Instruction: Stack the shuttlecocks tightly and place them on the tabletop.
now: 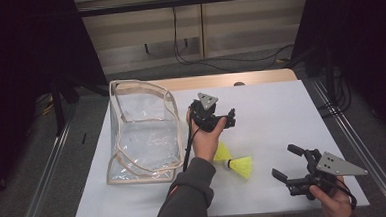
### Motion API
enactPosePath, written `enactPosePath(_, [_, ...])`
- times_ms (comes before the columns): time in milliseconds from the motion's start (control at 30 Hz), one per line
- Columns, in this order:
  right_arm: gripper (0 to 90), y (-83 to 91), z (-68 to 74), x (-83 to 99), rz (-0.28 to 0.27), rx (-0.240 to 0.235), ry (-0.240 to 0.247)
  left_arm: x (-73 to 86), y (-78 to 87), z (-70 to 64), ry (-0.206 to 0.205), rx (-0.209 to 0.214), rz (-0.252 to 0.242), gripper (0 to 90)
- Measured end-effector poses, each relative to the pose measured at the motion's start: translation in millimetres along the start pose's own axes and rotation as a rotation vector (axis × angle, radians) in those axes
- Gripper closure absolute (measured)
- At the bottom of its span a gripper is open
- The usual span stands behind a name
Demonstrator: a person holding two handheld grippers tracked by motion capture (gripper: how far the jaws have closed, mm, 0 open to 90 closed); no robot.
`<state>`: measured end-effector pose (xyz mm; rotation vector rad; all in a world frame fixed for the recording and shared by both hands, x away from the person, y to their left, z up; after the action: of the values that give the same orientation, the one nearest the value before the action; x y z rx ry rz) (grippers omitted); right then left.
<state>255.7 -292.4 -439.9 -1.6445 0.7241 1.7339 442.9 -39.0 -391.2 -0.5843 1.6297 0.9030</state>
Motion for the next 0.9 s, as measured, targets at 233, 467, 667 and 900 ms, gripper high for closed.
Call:
enactPosePath(233, [3.3,-0.5,0.2,0.0,-0.001,-0.004,0.003,-0.2,-6.1,0.4,-0.005,-0.007,0.010,4.3])
enactPosePath(467, [3.3,-0.2,-0.1,0.0,-0.001,-0.003,0.001,3.6,-14.1,3.6,-0.005,-0.023,0.026,4.6])
enactPosePath(667, [3.3,-0.3,-0.3,0.3,0.000,-0.004,-0.001,5.5,-21.0,7.9,-0.001,-0.042,0.037,4.5])
enactPosePath(900, [3.3,0.2,-0.2,0.2,-0.003,-0.008,-0.008,10.2,-26.4,21.5,-0.014,-0.106,0.069,5.3])
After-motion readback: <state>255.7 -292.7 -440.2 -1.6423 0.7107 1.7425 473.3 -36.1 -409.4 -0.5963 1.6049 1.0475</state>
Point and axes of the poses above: each handheld gripper's, and its own axes: y roughly backward along the jaws, x roughly out of its underside, z roughly to its left, the point moved 2 cm from there along -y, roughly forward along the jaws, and after that the axes turned 10 degrees about -z, right-handed, at the moved point
